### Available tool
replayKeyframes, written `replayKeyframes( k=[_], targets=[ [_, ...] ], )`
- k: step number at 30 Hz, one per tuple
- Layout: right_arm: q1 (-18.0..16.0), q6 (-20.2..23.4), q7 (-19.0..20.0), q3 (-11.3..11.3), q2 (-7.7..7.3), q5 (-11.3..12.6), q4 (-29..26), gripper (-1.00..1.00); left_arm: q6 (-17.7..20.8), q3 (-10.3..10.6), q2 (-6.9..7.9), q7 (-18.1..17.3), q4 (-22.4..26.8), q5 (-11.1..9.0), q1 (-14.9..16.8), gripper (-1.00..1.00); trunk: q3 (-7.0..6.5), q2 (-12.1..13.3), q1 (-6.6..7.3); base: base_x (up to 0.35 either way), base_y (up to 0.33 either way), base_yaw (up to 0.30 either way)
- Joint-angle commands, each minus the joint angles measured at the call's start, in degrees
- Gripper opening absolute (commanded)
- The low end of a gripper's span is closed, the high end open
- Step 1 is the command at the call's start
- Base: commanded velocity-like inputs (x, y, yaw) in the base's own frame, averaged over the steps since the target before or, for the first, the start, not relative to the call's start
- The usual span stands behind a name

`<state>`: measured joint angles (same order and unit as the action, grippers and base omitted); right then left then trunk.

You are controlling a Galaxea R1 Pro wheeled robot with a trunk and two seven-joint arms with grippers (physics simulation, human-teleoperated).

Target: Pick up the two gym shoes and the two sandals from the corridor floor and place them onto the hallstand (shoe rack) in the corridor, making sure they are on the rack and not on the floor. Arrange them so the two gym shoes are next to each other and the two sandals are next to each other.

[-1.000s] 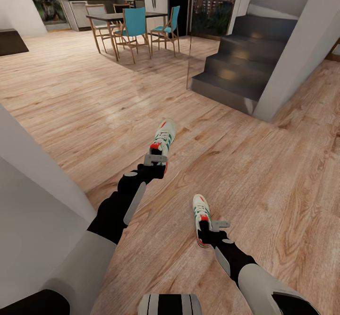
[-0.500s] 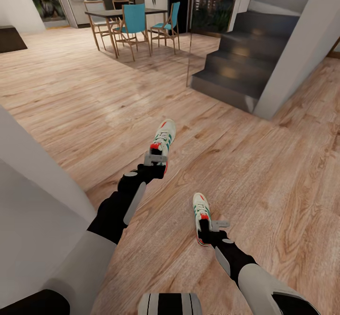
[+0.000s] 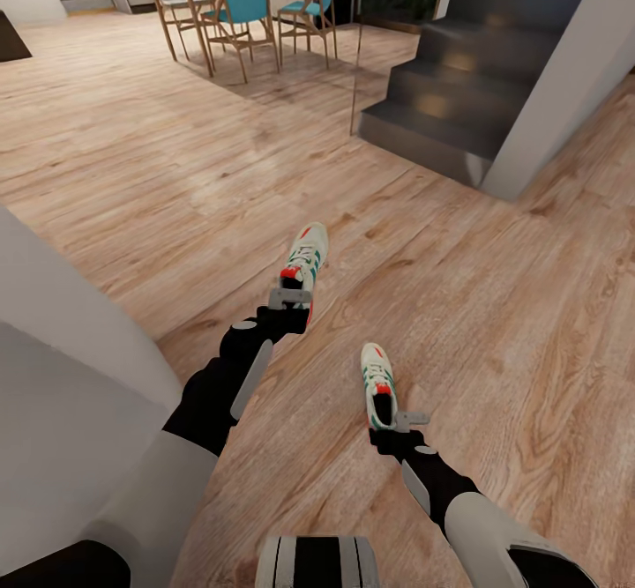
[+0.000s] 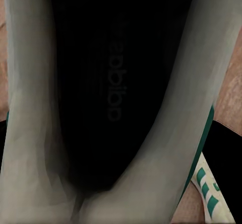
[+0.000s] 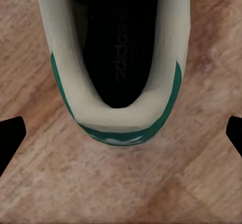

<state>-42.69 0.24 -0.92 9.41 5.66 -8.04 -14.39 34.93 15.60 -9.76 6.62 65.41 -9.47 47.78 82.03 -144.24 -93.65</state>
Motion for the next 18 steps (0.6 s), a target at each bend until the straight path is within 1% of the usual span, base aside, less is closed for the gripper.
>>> replayKeyframes(
  k=[1, 9, 17, 18],
  targets=[
    [-0.02, 0.03, -0.09, 0.43, 0.05, -0.59, -0.03, 1.00, 0.22, 0.08, 0.01, 0.50, 0.05, -0.60, 0.03, -1.00, 0.36, -0.03, -0.01, 0.000, 0.000, 0.000],
    [-0.02, 0.03, -0.06, 0.43, 0.05, -0.59, -0.03, 1.00, 0.22, 0.05, 0.01, 0.47, 0.07, -0.58, 0.03, -1.00, 2.88, -0.14, -0.22, 0.000, 0.000, 0.006],
    [-0.02, 0.03, -0.06, 0.43, 0.05, -0.58, -0.03, 1.00, 0.22, 0.05, 0.02, 0.50, 0.07, -0.57, 0.03, -1.00, 3.53, -0.14, -0.22, 0.000, 0.000, 0.051],
    [-0.02, 0.03, -0.07, 0.43, 0.05, -0.58, -0.03, 1.00, 0.22, 0.05, 0.01, 0.49, 0.06, -0.59, 0.03, -1.00, 3.78, -0.15, -0.24, 0.000, 0.000, 0.016]
  ],
)
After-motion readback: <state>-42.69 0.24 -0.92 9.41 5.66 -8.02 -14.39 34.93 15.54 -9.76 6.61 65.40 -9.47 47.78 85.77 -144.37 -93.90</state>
